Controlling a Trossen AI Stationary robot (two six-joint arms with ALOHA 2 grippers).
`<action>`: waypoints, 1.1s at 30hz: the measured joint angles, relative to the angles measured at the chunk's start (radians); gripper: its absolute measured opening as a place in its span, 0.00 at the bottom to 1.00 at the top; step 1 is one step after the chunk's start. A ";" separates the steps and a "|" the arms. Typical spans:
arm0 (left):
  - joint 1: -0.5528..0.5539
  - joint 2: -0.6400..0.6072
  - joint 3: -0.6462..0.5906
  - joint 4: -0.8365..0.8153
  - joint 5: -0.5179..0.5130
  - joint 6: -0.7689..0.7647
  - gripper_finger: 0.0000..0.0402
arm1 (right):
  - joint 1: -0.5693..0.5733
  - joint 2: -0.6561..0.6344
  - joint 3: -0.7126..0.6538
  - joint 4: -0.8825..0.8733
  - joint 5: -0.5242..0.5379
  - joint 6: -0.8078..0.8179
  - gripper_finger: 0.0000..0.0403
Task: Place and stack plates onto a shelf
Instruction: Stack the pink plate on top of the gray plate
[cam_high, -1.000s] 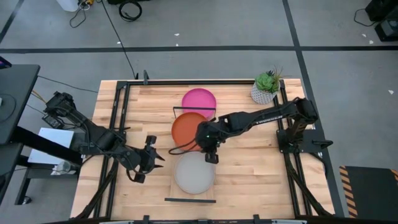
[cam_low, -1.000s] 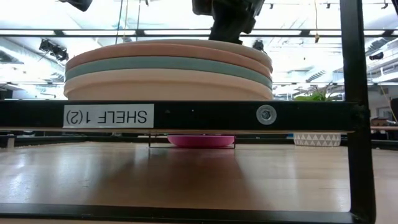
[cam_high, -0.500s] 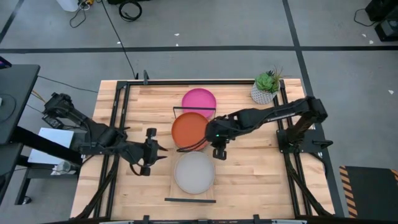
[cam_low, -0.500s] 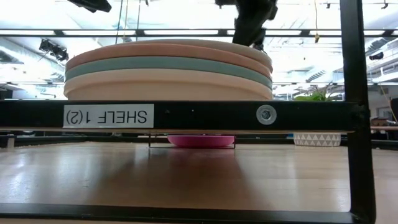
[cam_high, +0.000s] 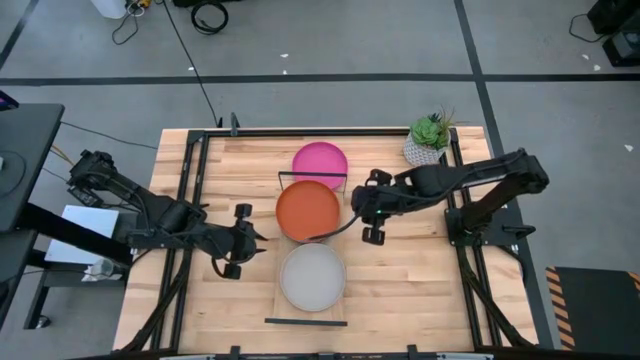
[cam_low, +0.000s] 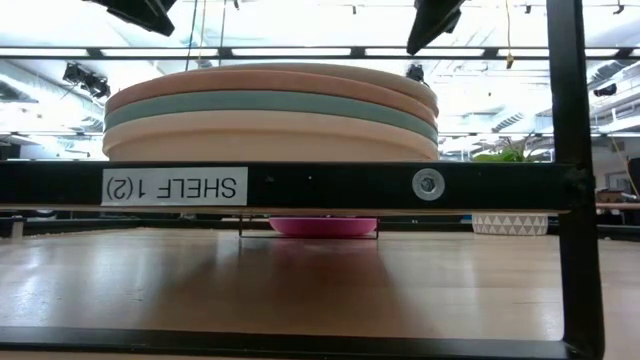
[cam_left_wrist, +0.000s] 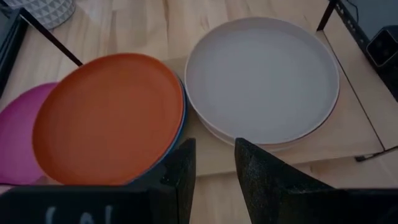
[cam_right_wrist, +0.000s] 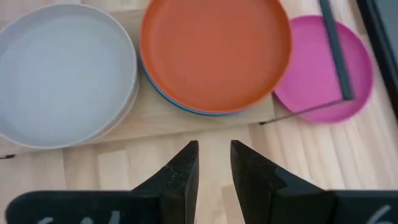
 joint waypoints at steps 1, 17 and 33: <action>-0.002 0.000 0.000 -0.008 0.000 -0.003 0.29 | 0.004 -0.007 0.000 -0.013 0.013 0.000 0.24; -0.040 0.000 0.000 -0.014 -0.061 -0.025 0.29 | 0.064 -0.264 -0.448 0.168 0.165 0.160 0.24; 0.087 -0.021 -0.218 0.322 -0.138 0.127 0.29 | -0.127 -0.396 -1.010 0.837 0.315 -0.004 0.24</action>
